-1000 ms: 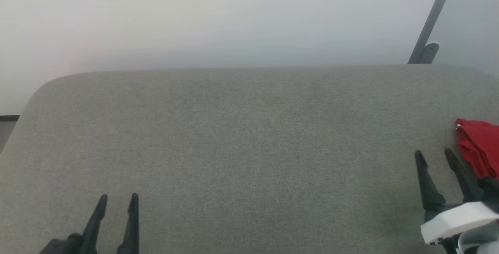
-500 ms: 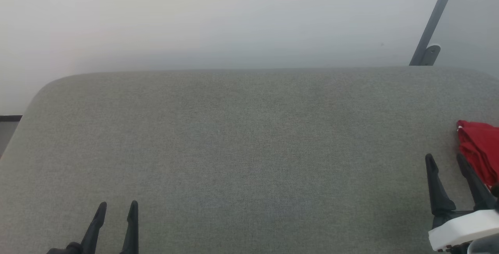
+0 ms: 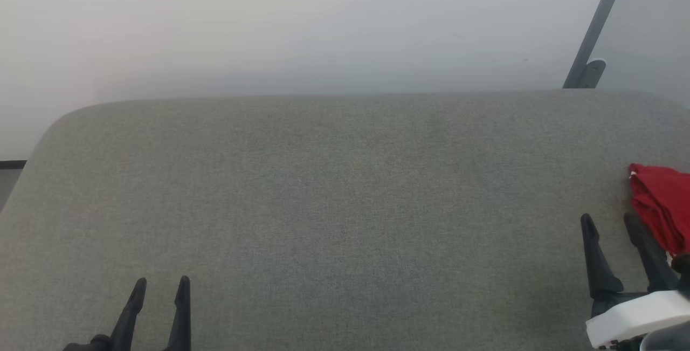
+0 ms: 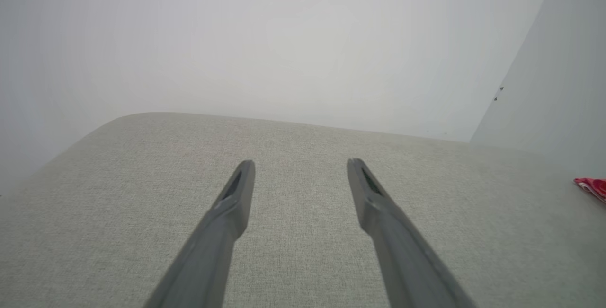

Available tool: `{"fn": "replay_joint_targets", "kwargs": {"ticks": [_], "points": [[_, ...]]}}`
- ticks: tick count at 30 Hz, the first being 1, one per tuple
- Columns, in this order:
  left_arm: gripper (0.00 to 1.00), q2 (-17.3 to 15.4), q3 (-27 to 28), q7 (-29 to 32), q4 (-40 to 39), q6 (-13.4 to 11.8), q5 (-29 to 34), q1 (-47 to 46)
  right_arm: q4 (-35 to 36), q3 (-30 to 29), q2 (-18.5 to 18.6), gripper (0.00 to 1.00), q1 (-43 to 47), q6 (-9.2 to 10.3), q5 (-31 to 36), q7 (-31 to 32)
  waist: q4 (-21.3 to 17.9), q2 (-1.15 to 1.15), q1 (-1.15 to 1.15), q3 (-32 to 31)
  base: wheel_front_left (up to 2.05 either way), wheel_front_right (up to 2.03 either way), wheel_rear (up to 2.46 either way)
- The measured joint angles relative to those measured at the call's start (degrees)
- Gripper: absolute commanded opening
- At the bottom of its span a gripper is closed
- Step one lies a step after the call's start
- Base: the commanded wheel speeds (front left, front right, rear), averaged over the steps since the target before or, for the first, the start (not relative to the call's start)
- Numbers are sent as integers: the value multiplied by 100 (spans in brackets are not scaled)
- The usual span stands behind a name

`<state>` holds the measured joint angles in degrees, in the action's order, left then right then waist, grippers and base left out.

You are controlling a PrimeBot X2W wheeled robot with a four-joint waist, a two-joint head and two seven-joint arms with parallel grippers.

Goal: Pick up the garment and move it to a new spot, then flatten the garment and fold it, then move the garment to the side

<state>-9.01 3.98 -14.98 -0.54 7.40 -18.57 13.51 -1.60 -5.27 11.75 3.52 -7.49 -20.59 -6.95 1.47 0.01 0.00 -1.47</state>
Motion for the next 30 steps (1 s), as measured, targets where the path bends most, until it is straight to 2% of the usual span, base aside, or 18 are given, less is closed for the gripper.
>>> {"fn": "replay_joint_targets", "kwargs": {"ticks": [3, 4, 9, 30], "points": [[100, 4, 10, 0, -9, 0, 0, 1, 0, 37, -9, 100, 0, 0, -42, 0, -14, 0, 0, 9, 0, 0, 0], [0, 11, 5, 2, 18, 0, 0, 2, -31, 43, -19, 0, 2, 0, -49, -1, -17, 0, 0, 11, 0, 0, 0], [0, 121, -36, 30, 270, 0, -23, 44, -286, 97, -144, 0, 141, 0, -94, 4, -19, 0, 0, 13, 0, 0, 0], [0, 199, -49, 528, 616, -1, -2057, -390, -556, 29, -333, 0, -57, 0, -1954, 358, -41, 0, 0, 38, 0, 0, 0]]}}
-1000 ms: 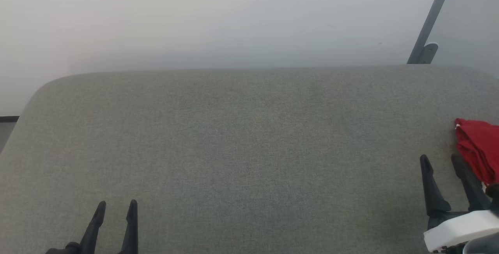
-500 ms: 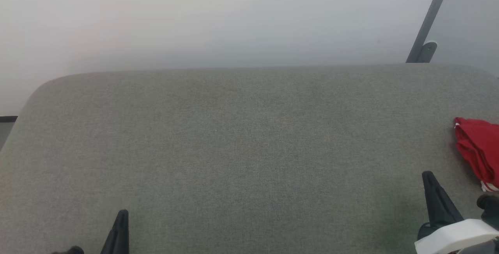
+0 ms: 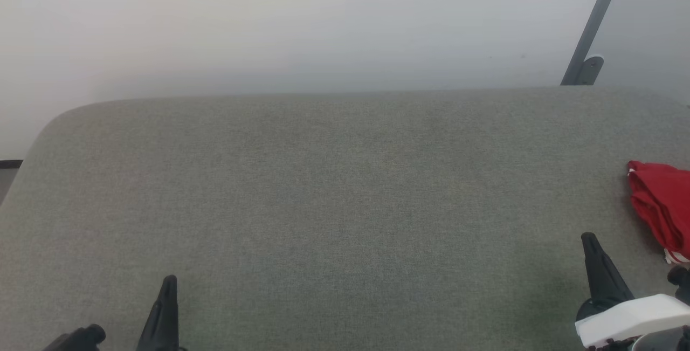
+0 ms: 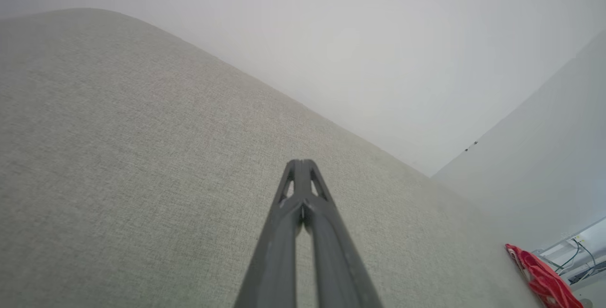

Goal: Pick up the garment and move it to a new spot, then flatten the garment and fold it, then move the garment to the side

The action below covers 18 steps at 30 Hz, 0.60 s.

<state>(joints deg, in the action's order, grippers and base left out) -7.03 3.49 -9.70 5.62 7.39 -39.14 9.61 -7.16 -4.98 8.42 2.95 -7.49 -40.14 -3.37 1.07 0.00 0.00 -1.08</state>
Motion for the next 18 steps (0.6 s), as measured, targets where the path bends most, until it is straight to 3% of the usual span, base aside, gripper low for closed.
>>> {"fn": "replay_joint_targets", "kwargs": {"ticks": [18], "points": [[0, 53, 12, 358, 202, 0, -1376, -377, -167, -41, -137, 0, -213, 1, -1293, 242, -18, 0, 0, 22, 0, 0, 0]]}}
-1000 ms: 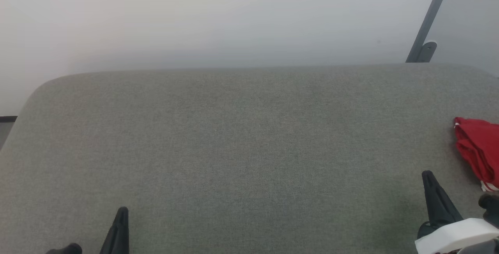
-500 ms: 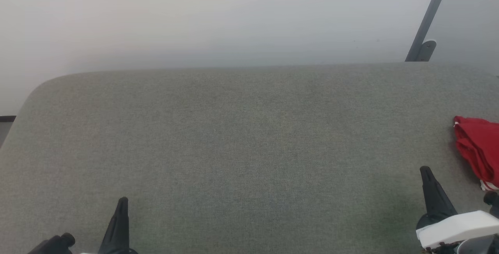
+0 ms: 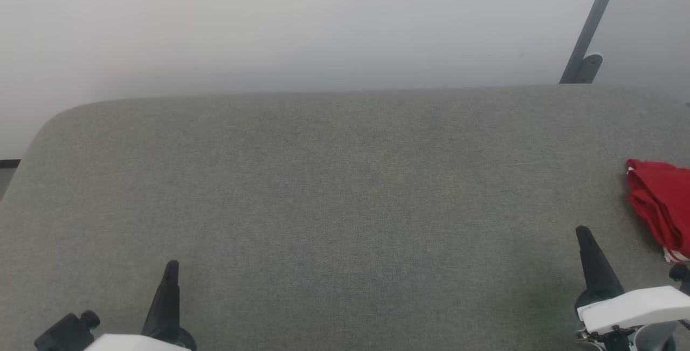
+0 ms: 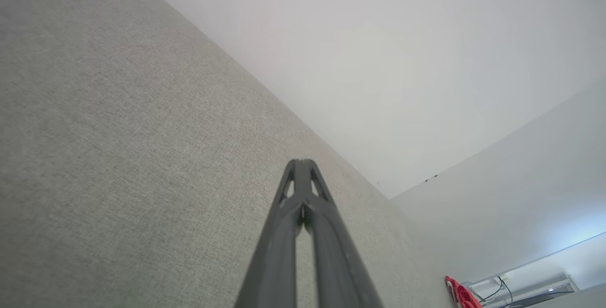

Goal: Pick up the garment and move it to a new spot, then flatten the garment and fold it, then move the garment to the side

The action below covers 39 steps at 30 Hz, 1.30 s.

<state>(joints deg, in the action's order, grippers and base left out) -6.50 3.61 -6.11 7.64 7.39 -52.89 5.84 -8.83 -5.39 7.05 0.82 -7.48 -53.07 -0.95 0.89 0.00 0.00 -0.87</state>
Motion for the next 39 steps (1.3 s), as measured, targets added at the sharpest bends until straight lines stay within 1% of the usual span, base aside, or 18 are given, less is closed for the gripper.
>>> {"fn": "replay_joint_targets", "kwargs": {"ticks": [11, 21, 23, 39], "points": [[0, 37, 16, 189, 112, 0, -712, -182, -87, -21, -70, 0, -117, 0, -678, 138, -11, 0, 0, 13, 0, 0, 0], [0, 86, 32, 347, 193, 0, -1210, -335, -146, -34, -133, 0, -226, 0, -1189, 219, -20, 0, 0, 24, 0, 0, 0], [0, 100, 37, 379, 209, 0, -1397, -399, -180, -38, -145, 0, -231, 0, -1344, 257, -24, 0, 0, 28, 0, 0, 0], [0, 146, 71, 621, 347, 0, -2189, -620, -277, -57, -218, 0, -360, 0, -2116, 401, -40, 0, 0, 47, 0, 0, 0]]}}
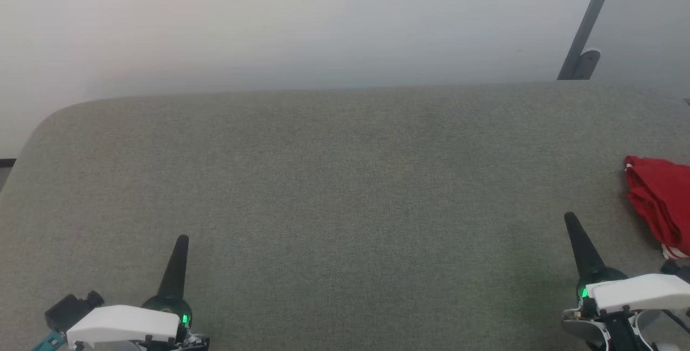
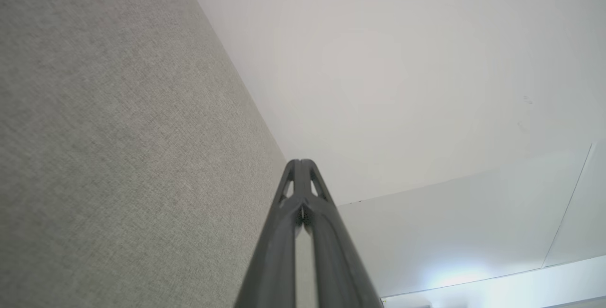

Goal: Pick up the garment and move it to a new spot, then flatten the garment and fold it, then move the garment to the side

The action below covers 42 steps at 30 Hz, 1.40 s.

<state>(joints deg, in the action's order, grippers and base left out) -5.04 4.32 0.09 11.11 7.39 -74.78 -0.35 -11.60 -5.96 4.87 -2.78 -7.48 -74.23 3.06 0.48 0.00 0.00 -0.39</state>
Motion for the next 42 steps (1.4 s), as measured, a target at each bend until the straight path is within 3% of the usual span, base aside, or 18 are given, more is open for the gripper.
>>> {"fn": "replay_joint_targets", "kwargs": {"ticks": [42], "points": [[0, 138, 108, 510, 268, 0, -1647, -488, -212, -51, -167, 0, -293, 0, -1624, 310, -43, 0, 0, 51, 0, 0, 0]]}}
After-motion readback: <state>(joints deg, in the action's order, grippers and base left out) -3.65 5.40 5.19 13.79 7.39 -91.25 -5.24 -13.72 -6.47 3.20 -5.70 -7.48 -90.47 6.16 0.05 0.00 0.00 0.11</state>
